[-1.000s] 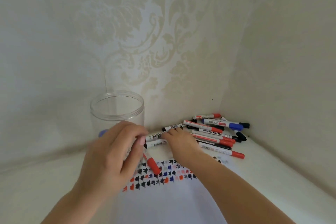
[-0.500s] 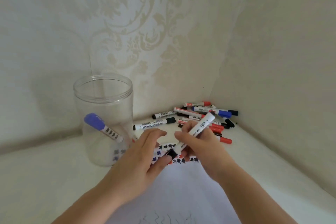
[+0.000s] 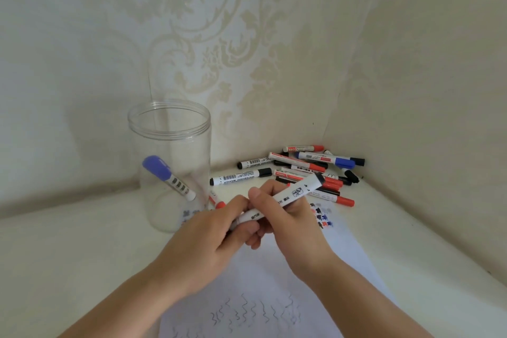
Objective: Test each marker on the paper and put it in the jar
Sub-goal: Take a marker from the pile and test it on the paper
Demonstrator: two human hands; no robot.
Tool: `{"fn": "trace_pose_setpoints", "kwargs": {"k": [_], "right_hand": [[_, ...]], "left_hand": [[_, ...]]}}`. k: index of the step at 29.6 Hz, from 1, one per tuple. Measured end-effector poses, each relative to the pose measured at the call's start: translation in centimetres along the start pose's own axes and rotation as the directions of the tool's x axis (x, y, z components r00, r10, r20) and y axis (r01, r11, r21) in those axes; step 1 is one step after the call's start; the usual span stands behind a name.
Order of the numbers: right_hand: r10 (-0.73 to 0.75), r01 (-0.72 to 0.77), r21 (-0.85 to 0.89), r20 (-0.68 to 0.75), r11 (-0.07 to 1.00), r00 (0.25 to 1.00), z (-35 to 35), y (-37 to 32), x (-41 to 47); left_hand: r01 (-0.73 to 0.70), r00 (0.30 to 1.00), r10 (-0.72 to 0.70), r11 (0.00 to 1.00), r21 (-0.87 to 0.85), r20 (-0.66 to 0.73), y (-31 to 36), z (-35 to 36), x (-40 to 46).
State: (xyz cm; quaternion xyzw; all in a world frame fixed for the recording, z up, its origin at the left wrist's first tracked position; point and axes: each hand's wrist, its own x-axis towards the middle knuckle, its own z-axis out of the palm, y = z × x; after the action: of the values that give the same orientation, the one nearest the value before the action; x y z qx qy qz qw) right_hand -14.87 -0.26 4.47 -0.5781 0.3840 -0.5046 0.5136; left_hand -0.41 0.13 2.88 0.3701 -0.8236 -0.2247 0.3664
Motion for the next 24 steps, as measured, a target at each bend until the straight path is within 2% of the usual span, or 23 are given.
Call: {"fn": "trace_pose_setpoints", "kwargs": {"k": [2,4,7,10,16,20,24], "right_hand": [[0.044,-0.044,0.029,-0.032,0.999,0.999,0.3,-0.3,0.3],[0.157,-0.157,0.003,-0.06,0.988,0.986,0.4,-0.3,0.8],[0.276,-0.279,-0.185,-0.043,0.942,0.96,1.1,0.4,1.5],[0.315,-0.322,-0.259,-0.07,0.91,0.946,2.8,1.8,1.9],[0.242,-0.26,-0.208,-0.107,0.943,0.964,5.6,4.3,1.8],[0.178,-0.196,-0.187,-0.107,0.963,0.978,5.9,5.2,1.5],[0.114,-0.127,-0.259,-0.063,0.958,0.991,6.2,5.5,1.8]], "left_hand": [[0.042,0.999,-0.042,0.999,-0.024,-0.01,-0.6,-1.1,-0.4],[0.14,0.989,-0.143,0.986,-0.086,-0.025,-1.7,-2.6,-1.1],[0.244,0.967,-0.254,0.943,-0.226,-0.017,-3.5,-4.3,-2.7],[0.301,0.951,-0.309,0.929,-0.214,-0.002,-4.6,-4.8,-4.1],[0.413,0.906,-0.421,0.903,-0.121,-0.045,-6.1,-5.3,-5.6],[0.41,0.904,-0.417,0.908,-0.089,-0.096,-6.1,-5.2,-5.6],[0.387,0.914,-0.387,0.922,-0.024,-0.119,-6.0,-5.5,-5.5]]}}
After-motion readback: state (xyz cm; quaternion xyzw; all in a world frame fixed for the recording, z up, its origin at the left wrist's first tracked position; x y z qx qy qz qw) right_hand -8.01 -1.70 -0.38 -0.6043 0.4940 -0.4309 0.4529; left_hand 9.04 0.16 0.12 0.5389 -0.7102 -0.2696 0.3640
